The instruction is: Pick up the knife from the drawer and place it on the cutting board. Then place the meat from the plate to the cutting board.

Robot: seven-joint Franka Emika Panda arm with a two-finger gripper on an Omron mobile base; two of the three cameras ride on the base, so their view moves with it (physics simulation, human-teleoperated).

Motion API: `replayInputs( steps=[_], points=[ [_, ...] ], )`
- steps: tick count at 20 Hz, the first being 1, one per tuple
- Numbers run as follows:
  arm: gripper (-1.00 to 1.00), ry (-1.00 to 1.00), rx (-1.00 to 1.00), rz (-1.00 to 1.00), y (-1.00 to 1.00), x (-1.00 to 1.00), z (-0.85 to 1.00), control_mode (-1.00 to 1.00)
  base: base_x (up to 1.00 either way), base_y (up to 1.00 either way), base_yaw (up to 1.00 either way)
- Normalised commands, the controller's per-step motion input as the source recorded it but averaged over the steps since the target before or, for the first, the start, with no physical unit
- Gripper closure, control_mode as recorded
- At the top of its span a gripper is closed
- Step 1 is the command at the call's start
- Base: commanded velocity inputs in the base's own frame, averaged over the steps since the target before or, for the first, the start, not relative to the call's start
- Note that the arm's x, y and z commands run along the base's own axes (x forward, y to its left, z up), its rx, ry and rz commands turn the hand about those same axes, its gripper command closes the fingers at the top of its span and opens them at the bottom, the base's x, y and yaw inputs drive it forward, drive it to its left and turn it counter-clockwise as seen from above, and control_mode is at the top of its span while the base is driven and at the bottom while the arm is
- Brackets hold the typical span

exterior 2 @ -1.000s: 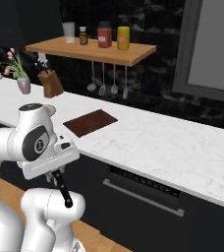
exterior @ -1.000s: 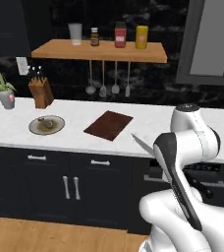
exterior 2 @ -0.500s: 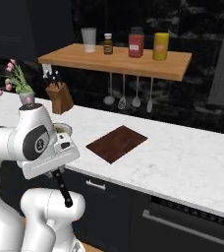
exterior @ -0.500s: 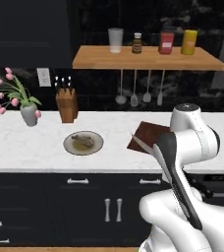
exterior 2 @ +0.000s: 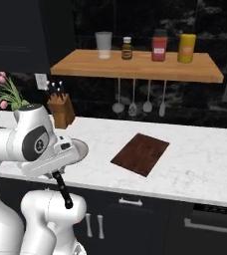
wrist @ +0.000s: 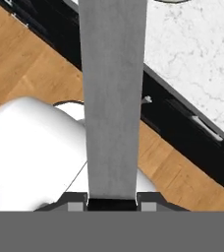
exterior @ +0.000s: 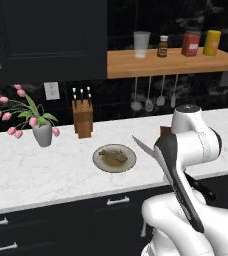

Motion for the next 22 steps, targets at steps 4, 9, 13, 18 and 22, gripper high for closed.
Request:
replayInputs(
  steps=[4, 9, 13, 18, 22],
  points=[
    [1.00, 0.00, 0.00, 0.00, 0.00, 0.00, 0.00, 1.00, 0.34, 0.37, -0.33],
    [1.00, 0.09, 0.00, -0.03, -0.05, 0.55, 0.00, -1.00, 0.22, 0.04, -0.07],
    [1.00, 0.21, 0.02, 0.00, -0.61, 1.00, -0.17, -1.00, 0.00, 0.00, 0.00],
    [1.00, 0.21, -0.01, 0.00, -0.79, 0.99, -0.39, -1.00, 0.00, 0.00, 0.00],
    [1.00, 0.24, 0.00, 0.00, -0.93, 1.00, -0.42, -1.00, 0.00, 0.00, 0.00]
  ],
)
